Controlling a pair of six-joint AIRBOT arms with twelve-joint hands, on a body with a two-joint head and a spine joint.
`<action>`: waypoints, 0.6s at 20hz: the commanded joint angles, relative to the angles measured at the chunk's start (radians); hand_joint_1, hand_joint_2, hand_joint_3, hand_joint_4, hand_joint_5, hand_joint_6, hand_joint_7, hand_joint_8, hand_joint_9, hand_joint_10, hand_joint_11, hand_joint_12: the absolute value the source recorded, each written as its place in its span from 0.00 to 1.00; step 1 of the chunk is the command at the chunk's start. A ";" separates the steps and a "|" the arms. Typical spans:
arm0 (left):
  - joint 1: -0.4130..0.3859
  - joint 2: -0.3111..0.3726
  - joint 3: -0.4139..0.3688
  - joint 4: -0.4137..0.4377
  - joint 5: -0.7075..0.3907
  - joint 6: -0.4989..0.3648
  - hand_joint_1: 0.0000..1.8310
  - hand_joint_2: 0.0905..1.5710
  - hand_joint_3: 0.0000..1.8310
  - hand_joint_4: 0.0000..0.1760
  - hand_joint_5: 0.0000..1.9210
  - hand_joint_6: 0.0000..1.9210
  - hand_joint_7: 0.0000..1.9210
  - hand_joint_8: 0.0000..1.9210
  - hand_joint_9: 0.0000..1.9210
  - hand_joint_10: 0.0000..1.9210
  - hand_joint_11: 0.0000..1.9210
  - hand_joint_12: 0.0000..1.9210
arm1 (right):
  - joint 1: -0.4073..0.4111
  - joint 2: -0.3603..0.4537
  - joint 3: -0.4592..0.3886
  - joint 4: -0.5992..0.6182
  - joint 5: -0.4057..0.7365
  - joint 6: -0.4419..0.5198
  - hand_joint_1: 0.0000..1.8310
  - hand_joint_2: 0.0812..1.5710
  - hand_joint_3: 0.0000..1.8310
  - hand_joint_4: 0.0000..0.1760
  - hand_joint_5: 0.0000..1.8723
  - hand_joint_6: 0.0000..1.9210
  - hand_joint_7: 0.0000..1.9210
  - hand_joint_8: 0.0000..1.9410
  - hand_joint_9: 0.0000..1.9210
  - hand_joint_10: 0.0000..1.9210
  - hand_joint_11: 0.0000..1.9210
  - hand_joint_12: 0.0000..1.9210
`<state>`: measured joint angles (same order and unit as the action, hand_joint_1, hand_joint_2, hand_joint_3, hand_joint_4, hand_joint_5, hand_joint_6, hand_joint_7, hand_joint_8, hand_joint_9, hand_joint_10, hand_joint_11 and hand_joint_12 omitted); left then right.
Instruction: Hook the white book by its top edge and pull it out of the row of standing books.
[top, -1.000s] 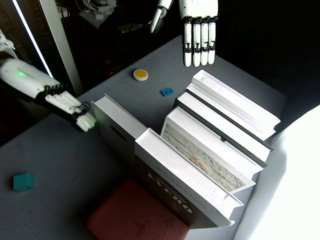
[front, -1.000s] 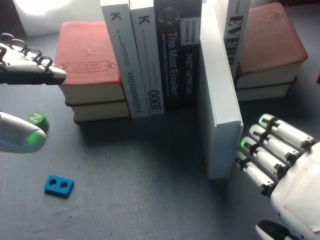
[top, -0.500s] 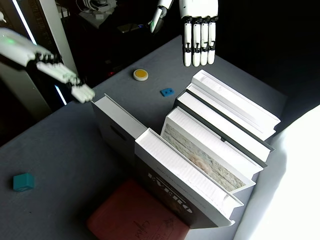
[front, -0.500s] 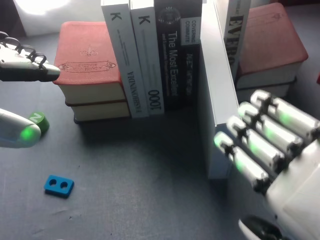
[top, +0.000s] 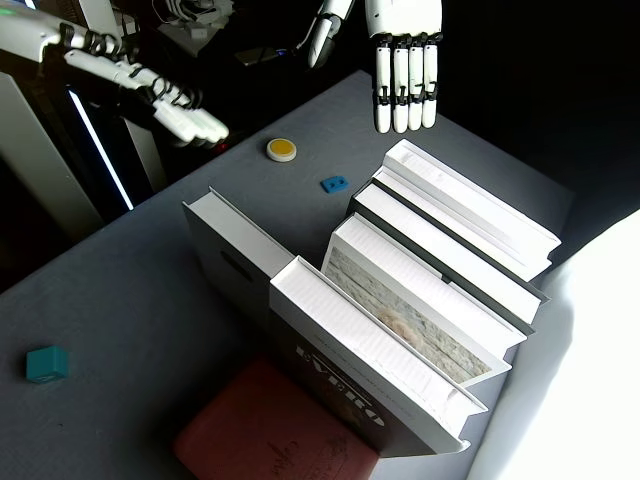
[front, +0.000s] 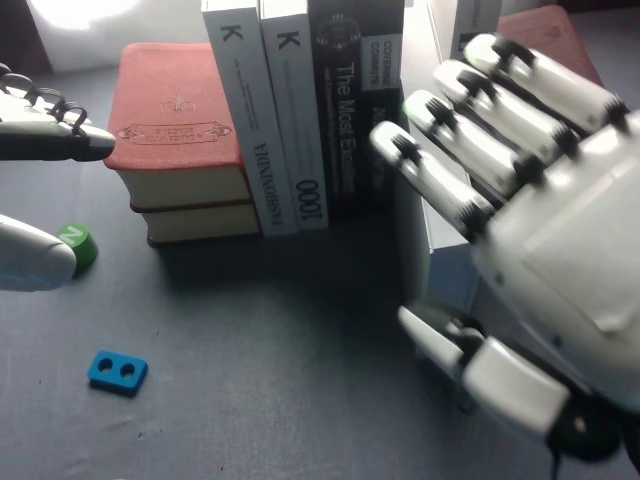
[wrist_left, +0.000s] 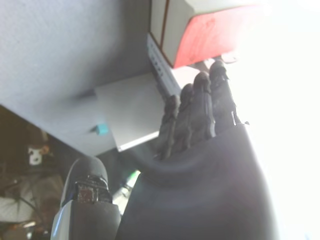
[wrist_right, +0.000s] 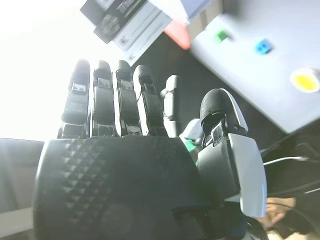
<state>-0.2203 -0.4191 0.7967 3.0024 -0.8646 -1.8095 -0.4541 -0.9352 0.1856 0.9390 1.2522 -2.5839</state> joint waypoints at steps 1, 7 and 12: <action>-0.012 -0.001 -0.001 0.010 0.084 -0.001 0.00 0.72 0.00 0.00 0.00 0.00 0.00 0.00 0.00 0.00 0.00 0.00 | 0.027 0.002 0.005 -0.075 0.012 0.015 0.00 0.84 0.00 0.00 0.08 0.00 0.07 0.00 0.06 0.00 0.00 0.15; -0.013 -0.002 0.001 0.010 0.084 -0.001 0.00 0.70 0.00 0.00 0.00 0.00 0.00 0.00 0.00 0.00 0.00 0.00 | 0.222 0.021 0.111 0.147 -0.205 0.119 0.00 0.84 0.00 0.00 0.09 0.00 0.08 0.00 0.06 0.00 0.00 0.18; -0.014 -0.002 0.001 0.010 0.084 -0.001 0.00 0.70 0.00 0.00 0.01 0.00 0.00 0.00 0.00 0.00 0.00 0.00 | 0.295 0.094 0.161 0.208 -0.417 0.285 0.00 0.85 0.00 0.00 0.12 0.01 0.10 0.01 0.08 0.01 0.00 0.21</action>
<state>-0.2203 -0.4198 0.7967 3.0024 -0.8646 -1.8095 -0.1646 -0.8333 0.3531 1.2251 0.8227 -2.2875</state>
